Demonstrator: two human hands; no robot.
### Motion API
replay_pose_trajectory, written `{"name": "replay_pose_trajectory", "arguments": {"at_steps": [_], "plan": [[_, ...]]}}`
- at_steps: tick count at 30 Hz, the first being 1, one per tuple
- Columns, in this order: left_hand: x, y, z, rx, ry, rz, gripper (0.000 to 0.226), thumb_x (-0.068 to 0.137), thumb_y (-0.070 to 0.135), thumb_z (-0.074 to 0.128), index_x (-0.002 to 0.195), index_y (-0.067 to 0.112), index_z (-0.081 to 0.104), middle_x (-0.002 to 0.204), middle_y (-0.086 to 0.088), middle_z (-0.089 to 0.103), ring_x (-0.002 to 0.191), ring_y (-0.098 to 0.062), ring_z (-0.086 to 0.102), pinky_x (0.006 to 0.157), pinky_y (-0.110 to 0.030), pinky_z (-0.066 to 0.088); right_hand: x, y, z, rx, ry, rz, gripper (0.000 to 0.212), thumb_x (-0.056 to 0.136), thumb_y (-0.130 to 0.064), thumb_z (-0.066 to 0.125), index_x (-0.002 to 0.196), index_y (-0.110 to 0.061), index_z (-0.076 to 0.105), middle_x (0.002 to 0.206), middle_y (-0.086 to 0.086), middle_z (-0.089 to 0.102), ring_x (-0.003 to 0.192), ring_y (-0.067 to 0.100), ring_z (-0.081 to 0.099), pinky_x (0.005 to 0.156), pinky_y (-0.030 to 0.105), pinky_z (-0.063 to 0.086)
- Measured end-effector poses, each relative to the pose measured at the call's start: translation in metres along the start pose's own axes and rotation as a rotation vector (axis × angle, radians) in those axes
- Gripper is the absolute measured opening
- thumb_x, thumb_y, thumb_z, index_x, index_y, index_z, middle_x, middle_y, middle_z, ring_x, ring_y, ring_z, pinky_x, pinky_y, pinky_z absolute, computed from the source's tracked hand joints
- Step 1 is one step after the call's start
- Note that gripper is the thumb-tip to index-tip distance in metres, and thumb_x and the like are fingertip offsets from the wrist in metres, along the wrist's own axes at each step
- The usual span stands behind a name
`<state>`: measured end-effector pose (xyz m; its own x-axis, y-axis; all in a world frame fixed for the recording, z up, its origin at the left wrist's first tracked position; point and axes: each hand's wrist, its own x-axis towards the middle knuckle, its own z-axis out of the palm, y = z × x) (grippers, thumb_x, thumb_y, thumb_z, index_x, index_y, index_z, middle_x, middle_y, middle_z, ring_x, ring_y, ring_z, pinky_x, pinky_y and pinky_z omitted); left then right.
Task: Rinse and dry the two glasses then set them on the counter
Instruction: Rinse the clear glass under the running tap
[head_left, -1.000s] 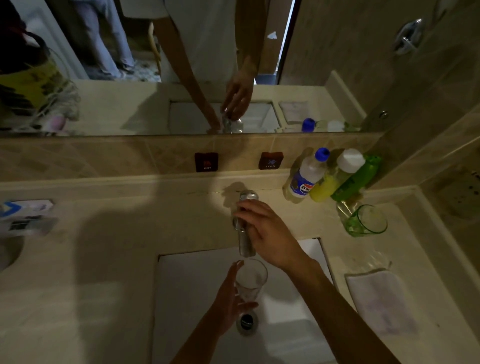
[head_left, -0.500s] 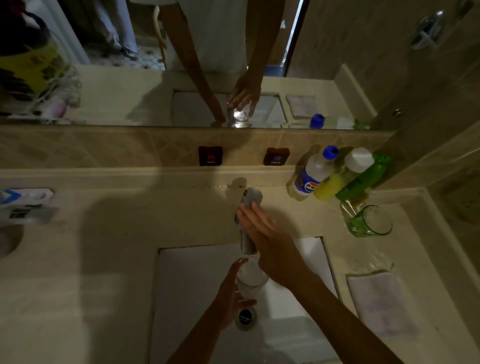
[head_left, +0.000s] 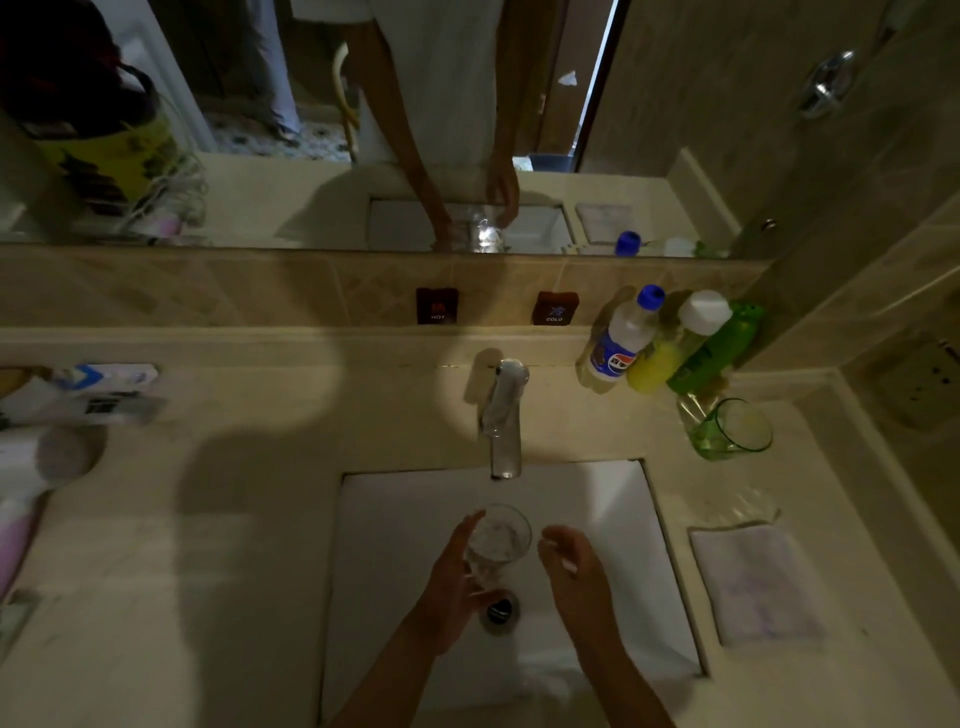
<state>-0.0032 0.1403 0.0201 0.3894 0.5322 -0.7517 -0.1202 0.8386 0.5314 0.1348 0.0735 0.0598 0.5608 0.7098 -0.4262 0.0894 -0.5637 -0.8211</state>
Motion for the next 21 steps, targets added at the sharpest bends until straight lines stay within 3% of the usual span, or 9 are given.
{"name": "replay_pose_trajectory", "arguments": {"at_steps": [2, 3, 5, 7, 10, 11, 14, 19, 21], "plan": [[-0.007, -0.003, 0.003, -0.030, 0.020, 0.008, 0.049, 0.097, 0.048, 0.056, 0.131, 0.013, 0.064, 0.119, -0.015, 0.072, 0.103, -0.033, 0.072, 0.070, -0.037, 0.061, -0.017, 0.017, 0.007, 0.015, -0.125, 0.027, 0.045, 0.082, -0.047, 0.069, 0.120, -0.031, 0.051, 0.118, -0.012, 0.059, 0.115, 0.012, 0.058, 0.082, 0.015, 0.048], [-0.010, -0.004, 0.005, -0.048, 0.024, 0.013, 0.049, 0.099, 0.045, 0.055, 0.129, 0.008, 0.065, 0.112, -0.015, 0.075, 0.098, -0.031, 0.074, 0.073, -0.038, 0.062, -0.022, 0.023, 0.012, 0.021, -0.168, 0.023, 0.048, 0.082, -0.045, 0.070, 0.124, -0.035, 0.048, 0.119, -0.019, 0.057, 0.117, 0.008, 0.057, 0.081, 0.013, 0.049], [-0.017, -0.008, 0.009, -0.053, 0.023, 0.037, 0.052, 0.097, 0.048, 0.056, 0.127, 0.006, 0.067, 0.112, -0.015, 0.077, 0.104, -0.033, 0.073, 0.092, -0.046, 0.059, -0.034, 0.023, 0.018, 0.029, -0.209, -0.016, 0.051, 0.087, -0.029, 0.071, 0.127, -0.040, 0.042, 0.117, -0.027, 0.054, 0.117, 0.004, 0.057, 0.077, 0.005, 0.048], [-0.030, -0.010, 0.014, -0.051, 0.026, 0.049, 0.057, 0.092, 0.058, 0.055, 0.124, 0.012, 0.071, 0.116, -0.014, 0.076, 0.111, -0.035, 0.071, 0.104, -0.052, 0.052, -0.039, 0.021, 0.019, 0.040, -0.181, -0.084, 0.059, 0.085, -0.021, 0.074, 0.131, -0.037, 0.041, 0.117, -0.024, 0.059, 0.117, 0.010, 0.060, 0.074, 0.004, 0.048], [-0.049, -0.017, 0.020, -0.070, 0.015, 0.058, 0.053, 0.095, 0.065, 0.039, 0.124, 0.030, 0.067, 0.114, -0.010, 0.077, 0.111, -0.033, 0.070, 0.103, -0.048, 0.047, -0.044, 0.012, 0.013, 0.155, -0.192, -0.090, 0.070, 0.079, -0.003, 0.077, 0.133, -0.026, 0.040, 0.095, -0.018, 0.072, 0.089, 0.001, 0.070, 0.063, 0.009, 0.052], [-0.056, -0.021, 0.022, -0.075, 0.018, 0.063, 0.052, 0.097, 0.065, 0.033, 0.125, 0.034, 0.065, 0.108, -0.008, 0.078, 0.108, -0.032, 0.068, 0.100, -0.045, 0.046, -0.044, 0.010, 0.009, 0.185, -0.194, -0.086, 0.075, 0.075, 0.000, 0.079, 0.133, -0.024, 0.039, 0.099, -0.014, 0.071, 0.085, -0.004, 0.070, 0.061, 0.011, 0.053], [-0.069, -0.035, 0.019, -0.074, 0.007, 0.075, 0.066, 0.089, 0.073, 0.030, 0.132, 0.035, 0.064, 0.107, -0.008, 0.073, 0.109, -0.030, 0.060, 0.092, -0.041, 0.041, -0.040, 0.013, -0.003, 0.216, -0.140, -0.112, 0.090, 0.060, -0.021, 0.093, 0.133, -0.028, 0.041, 0.128, -0.005, 0.057, 0.111, 0.002, 0.061, 0.076, 0.013, 0.053], [-0.090, -0.052, 0.014, -0.004, -0.003, 0.035, 0.066, 0.092, 0.077, 0.022, 0.111, 0.045, 0.076, 0.123, -0.009, 0.071, 0.122, -0.034, 0.062, 0.110, -0.051, 0.039, -0.038, 0.014, -0.034, 0.182, -0.194, -0.144, 0.085, 0.054, -0.033, 0.094, 0.127, -0.024, 0.052, 0.120, -0.001, 0.066, 0.109, 0.016, 0.065, 0.082, 0.028, 0.059], [-0.094, -0.058, 0.014, 0.047, 0.011, 0.047, 0.065, 0.097, 0.072, 0.020, 0.111, 0.043, 0.076, 0.122, -0.009, 0.073, 0.121, -0.032, 0.063, 0.106, -0.050, 0.043, -0.039, 0.017, -0.044, 0.154, -0.242, -0.167, 0.087, 0.050, -0.033, 0.095, 0.125, -0.024, 0.054, 0.117, -0.001, 0.067, 0.106, 0.014, 0.066, 0.080, 0.029, 0.059]]}}
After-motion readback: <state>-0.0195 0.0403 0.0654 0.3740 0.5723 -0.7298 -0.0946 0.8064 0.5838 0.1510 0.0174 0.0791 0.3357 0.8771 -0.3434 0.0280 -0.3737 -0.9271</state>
